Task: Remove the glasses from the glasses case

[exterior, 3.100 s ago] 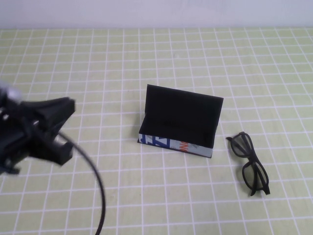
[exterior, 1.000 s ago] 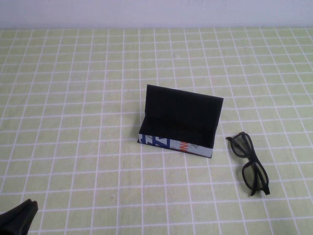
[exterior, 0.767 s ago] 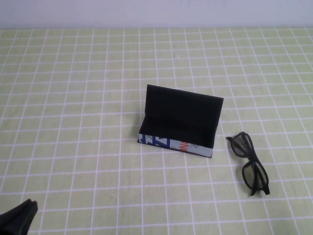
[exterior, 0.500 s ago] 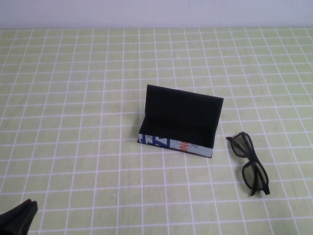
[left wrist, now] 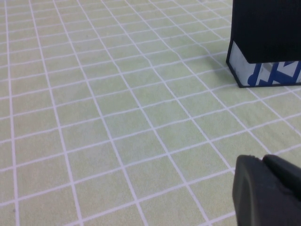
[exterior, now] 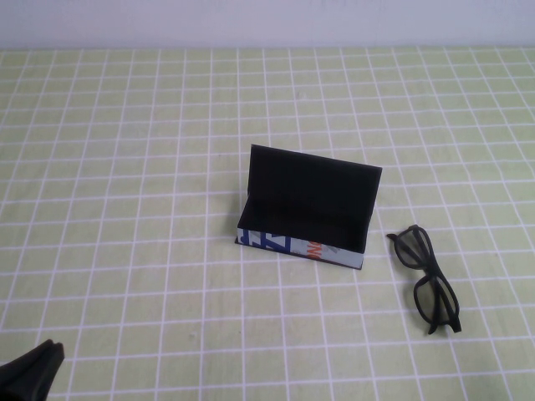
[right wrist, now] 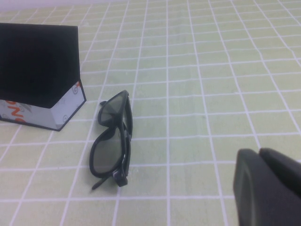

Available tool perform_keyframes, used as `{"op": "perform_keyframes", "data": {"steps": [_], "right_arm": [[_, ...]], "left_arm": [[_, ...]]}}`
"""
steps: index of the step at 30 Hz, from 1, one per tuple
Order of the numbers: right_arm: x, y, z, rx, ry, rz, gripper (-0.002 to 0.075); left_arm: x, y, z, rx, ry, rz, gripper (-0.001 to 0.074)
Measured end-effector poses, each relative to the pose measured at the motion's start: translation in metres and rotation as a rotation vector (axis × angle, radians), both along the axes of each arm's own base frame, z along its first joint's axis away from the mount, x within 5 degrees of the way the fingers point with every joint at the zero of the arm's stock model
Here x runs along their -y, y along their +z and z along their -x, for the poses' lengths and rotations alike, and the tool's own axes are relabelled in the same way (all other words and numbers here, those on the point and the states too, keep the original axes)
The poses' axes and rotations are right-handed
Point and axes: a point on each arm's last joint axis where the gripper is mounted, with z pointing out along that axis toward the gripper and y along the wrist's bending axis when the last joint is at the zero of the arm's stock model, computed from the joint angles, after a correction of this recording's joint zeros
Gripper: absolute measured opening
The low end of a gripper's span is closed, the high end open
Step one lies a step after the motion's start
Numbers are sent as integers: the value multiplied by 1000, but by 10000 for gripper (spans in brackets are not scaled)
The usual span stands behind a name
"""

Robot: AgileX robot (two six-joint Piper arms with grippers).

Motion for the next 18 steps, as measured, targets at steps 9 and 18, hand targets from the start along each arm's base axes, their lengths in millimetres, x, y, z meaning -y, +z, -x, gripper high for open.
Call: {"op": "perform_keyframes", "data": {"steps": [9,18], "right_arm": [[0,0,0,0,0,0,-18],[0,0,0,0,0,0,-18]], "left_arm": [[-12,12,-4,23,157,52,-4],[-28,39,9,196,340,2,-4]]}}
